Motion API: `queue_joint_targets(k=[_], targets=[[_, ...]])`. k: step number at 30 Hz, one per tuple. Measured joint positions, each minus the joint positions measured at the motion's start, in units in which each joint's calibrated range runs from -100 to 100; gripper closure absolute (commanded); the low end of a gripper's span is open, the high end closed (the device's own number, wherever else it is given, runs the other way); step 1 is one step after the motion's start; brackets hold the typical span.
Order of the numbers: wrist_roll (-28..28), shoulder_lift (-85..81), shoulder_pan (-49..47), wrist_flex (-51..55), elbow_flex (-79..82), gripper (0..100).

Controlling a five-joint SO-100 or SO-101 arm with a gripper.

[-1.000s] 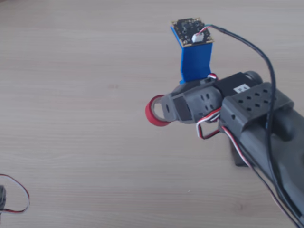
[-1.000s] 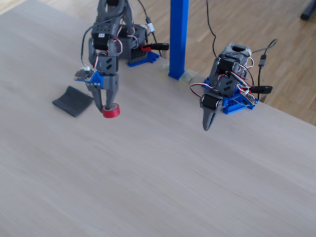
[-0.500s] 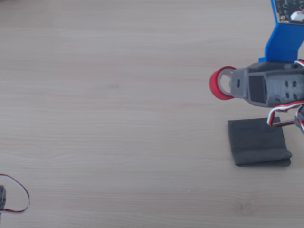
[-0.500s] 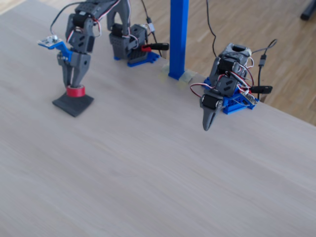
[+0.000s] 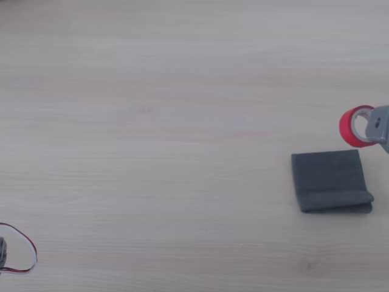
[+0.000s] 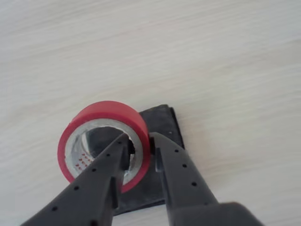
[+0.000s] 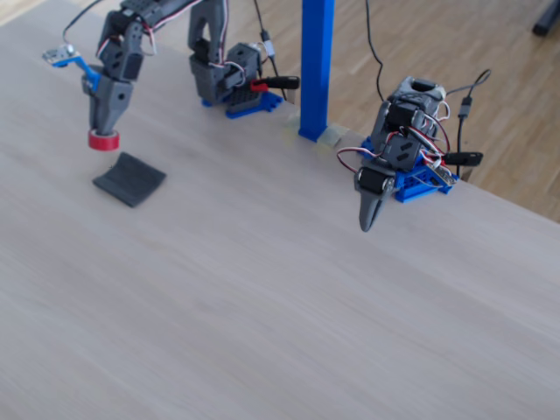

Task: Grab the red tape and move it to the grey mat

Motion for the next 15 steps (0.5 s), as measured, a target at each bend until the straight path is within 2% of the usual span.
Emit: queue_joint_targets(k=[15], targets=[[2.6, 10.0, 2.6, -9.2, 0.0, 98]])
